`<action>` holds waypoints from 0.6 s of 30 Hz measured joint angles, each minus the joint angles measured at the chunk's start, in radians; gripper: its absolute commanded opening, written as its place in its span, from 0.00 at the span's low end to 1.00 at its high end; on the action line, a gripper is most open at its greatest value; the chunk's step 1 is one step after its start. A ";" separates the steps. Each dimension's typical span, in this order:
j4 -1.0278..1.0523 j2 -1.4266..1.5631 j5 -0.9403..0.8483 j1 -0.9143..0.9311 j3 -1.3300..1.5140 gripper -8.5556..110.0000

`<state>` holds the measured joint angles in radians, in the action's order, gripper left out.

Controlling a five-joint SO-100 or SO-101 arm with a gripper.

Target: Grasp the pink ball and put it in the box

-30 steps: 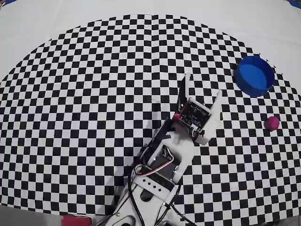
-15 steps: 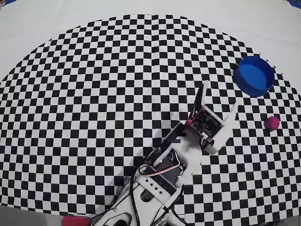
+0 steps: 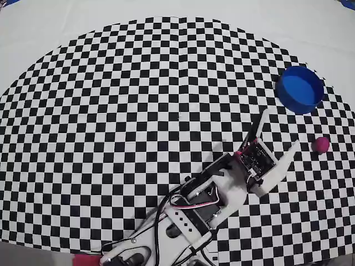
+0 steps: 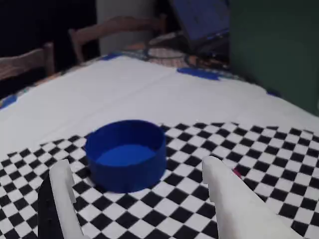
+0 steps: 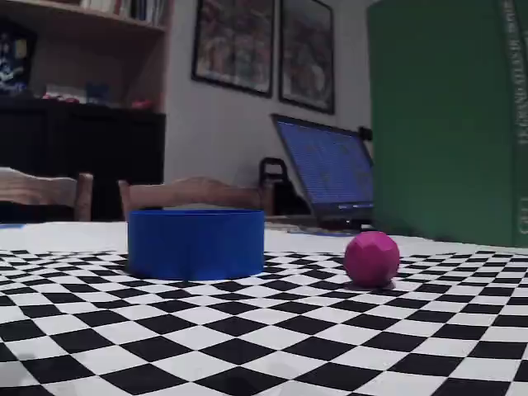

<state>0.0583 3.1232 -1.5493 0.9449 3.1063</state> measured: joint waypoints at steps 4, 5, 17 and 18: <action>0.000 0.000 0.000 0.028 0.000 0.33; 0.000 0.000 0.000 0.028 0.000 0.33; 0.017 -0.018 0.000 0.081 0.000 0.33; 0.018 -0.018 0.000 0.086 0.000 0.33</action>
<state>0.0767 3.1048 -1.5493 1.0308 3.1063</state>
